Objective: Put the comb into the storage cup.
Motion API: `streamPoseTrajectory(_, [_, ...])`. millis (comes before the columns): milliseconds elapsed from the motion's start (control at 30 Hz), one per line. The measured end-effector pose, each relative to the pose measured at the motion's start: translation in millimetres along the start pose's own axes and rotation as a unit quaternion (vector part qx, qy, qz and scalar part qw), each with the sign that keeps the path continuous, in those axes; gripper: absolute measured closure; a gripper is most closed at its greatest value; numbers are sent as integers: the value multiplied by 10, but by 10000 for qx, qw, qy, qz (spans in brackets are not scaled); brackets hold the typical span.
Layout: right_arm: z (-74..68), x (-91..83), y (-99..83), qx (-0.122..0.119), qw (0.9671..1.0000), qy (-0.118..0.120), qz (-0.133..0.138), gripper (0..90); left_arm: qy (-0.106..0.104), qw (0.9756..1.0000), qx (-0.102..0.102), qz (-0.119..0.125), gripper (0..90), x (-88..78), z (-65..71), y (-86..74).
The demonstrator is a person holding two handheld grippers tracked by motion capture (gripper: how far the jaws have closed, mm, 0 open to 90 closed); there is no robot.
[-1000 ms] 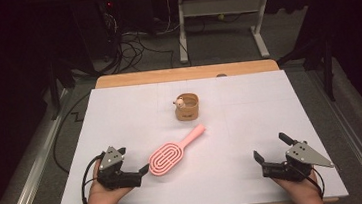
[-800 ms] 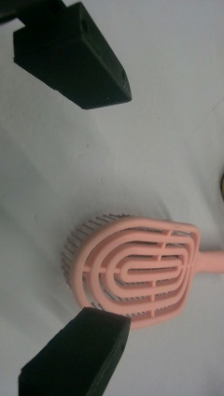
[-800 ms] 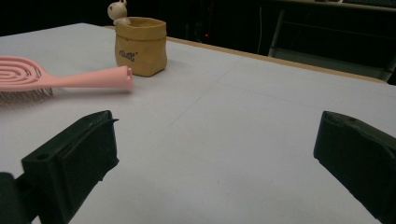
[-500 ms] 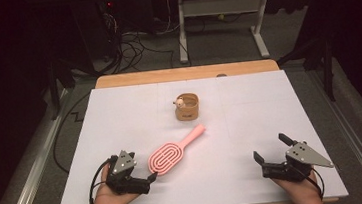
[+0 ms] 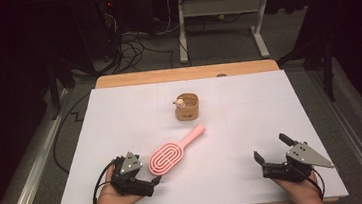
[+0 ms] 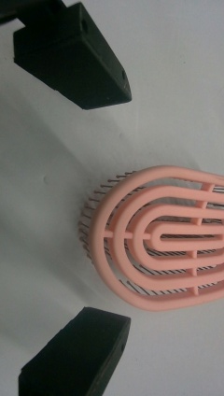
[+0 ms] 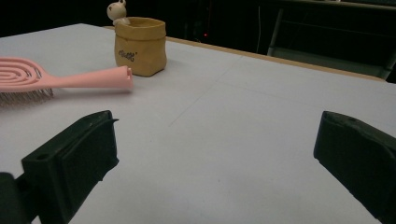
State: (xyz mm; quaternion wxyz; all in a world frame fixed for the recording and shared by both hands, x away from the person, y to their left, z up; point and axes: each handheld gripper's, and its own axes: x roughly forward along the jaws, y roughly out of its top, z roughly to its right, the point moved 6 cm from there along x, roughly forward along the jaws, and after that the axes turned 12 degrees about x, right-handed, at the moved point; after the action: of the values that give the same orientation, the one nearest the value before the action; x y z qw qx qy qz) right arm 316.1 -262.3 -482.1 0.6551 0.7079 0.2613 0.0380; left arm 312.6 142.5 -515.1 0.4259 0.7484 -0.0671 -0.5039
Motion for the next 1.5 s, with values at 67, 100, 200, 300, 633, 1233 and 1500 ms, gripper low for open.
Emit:
streamPoseTrajectory(67, [-3, -2, 2, -17, 10000, 9, 8, 4, -27, 10000, 11, -53, 0, 22, 5, 17])
streamPoseTrajectory(100, [-3, -1, 1, -28, 10000, 8, 2, 4, -27, 10000, 30, -90, 0, 32, 7, 28])
streamPoseTrajectory(200, [-13, 6, -9, -38, 10000, 14, -29, 4, -41, 9999, 72, -135, 0, 45, 5, 94])
streamPoseTrajectory(300, [-15, 12, -14, -51, 10000, 14, -41, 4, -16, 9997, 124, -197, 0, 49, -8, 125])
streamPoseTrajectory(633, [-10, -8, -2, -43, 10000, 10, -10, 4, -221, 9992, -43, -337, 0, 82, -71, 223])
streamPoseTrajectory(1233, [-37, 3, 0, -81, 9999, 75, -22, 4, -300, 9969, 193, -706, 0, 167, -32, 369])
streamPoseTrajectory(1500, [-38, 8, -5, -92, 9999, 80, -34, 4, -376, 9946, 271, -926, 0, 219, -64, 440])
